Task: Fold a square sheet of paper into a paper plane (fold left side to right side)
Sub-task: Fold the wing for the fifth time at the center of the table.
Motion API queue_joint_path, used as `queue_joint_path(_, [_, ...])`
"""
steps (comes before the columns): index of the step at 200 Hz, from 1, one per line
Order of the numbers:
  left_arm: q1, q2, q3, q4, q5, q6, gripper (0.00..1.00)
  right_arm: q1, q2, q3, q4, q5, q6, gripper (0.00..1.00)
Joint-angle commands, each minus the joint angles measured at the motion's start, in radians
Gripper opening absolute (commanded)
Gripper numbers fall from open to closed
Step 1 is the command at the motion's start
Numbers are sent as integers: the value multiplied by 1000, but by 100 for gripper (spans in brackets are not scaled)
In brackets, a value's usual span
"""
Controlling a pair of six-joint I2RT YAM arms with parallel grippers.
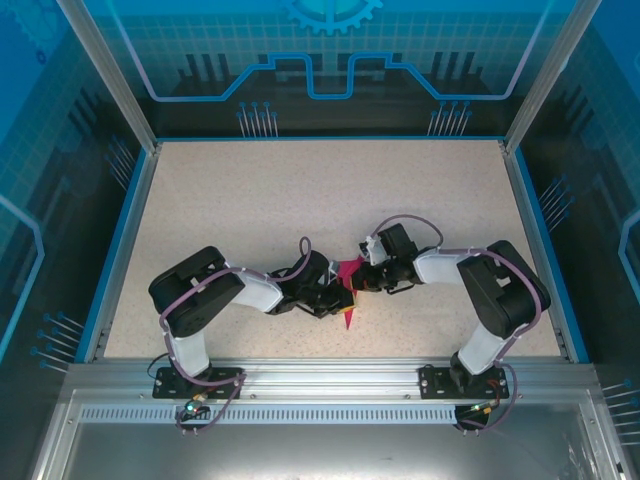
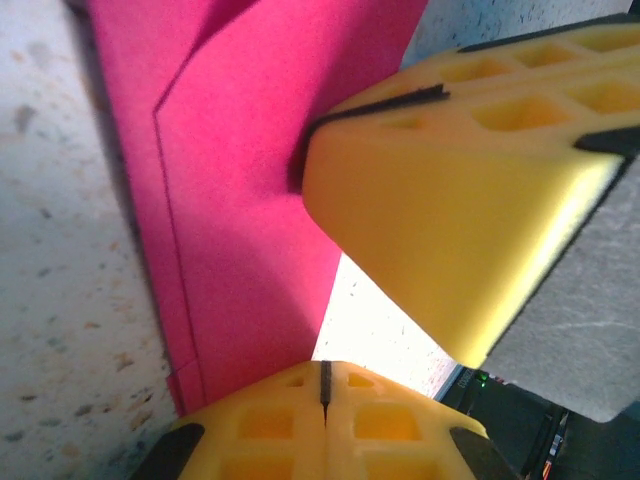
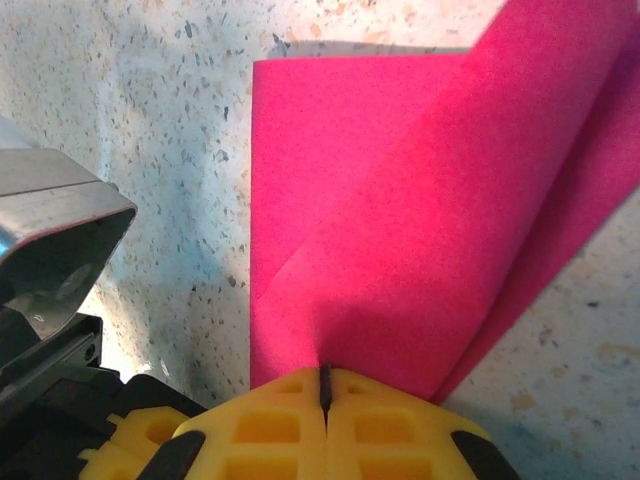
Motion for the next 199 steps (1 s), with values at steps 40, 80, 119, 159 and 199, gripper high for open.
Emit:
queue_joint_path(40, [-15, 51, -28, -138, -30, -19, 2, -18, 49, 74, -62, 75, -79, 5])
queue_joint_path(80, [-14, 55, -28, -138, -28, -21, 2, -50, 72, 118, -89, 87, -107, 5])
queue_joint_path(119, [-14, 55, -28, -137, -26, -24, 2, -87, 93, 152, -105, 94, -130, 5])
queue_joint_path(159, [-14, 53, -32, -132, -25, -24, 1, -131, 124, 196, -127, 102, -158, 5])
queue_joint_path(199, [-14, 55, -34, -128, -24, -24, 1, -171, 164, 256, -146, 92, -172, 5])
